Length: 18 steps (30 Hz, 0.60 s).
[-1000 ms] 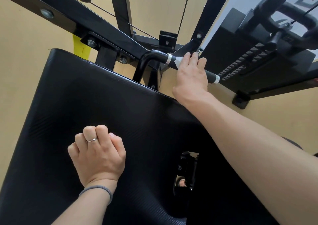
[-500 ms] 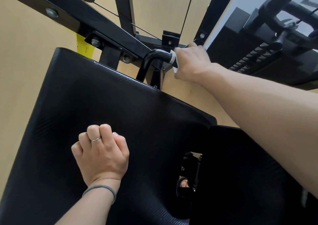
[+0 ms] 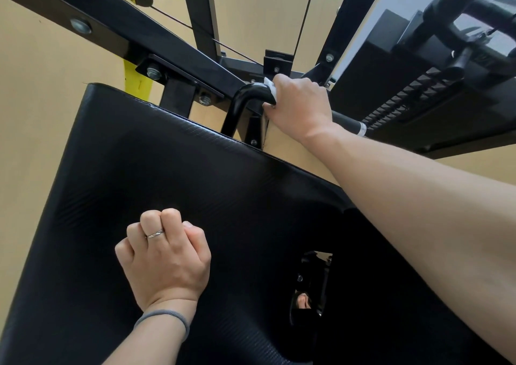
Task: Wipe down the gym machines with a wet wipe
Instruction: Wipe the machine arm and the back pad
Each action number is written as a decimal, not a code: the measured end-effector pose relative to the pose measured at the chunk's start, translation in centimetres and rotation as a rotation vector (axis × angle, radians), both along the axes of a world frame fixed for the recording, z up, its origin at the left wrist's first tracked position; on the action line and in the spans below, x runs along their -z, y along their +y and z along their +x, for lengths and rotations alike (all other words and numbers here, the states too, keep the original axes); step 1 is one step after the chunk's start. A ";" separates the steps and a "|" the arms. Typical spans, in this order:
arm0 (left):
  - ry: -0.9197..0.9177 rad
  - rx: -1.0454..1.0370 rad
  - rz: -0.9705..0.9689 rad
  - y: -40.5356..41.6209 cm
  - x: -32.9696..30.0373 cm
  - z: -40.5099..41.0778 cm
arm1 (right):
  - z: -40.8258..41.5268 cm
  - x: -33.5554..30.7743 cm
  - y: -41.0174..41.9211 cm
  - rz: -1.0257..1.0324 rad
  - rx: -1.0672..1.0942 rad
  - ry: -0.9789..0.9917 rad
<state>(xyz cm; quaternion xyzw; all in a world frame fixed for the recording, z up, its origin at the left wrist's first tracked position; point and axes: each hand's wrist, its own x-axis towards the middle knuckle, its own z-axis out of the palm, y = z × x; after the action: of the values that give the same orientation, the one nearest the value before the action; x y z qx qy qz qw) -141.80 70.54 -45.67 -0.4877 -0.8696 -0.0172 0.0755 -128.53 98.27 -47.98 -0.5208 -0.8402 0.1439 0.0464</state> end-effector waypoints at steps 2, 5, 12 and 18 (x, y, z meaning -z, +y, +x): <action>0.005 0.004 -0.003 -0.1 0.0 0.0 | 1.3 0.7 -0.1 0.014 0.038 -0.023; 0.007 0.004 -0.002 -0.2 0.1 0.0 | 5.1 2.0 -0.2 -0.032 0.107 -0.088; 0.007 -0.001 -0.015 -0.1 0.1 0.0 | 7.7 2.3 -0.7 -0.127 0.220 -0.150; -0.001 -0.003 -0.010 0.0 0.2 -0.1 | 0.1 -0.1 -0.8 -0.035 0.072 -0.011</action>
<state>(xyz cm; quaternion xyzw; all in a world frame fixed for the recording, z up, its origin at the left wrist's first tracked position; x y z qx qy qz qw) -141.87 70.51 -45.84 -0.4869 -0.8703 -0.0129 0.0727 -128.43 97.49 -47.87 -0.5522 -0.8185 0.1539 0.0379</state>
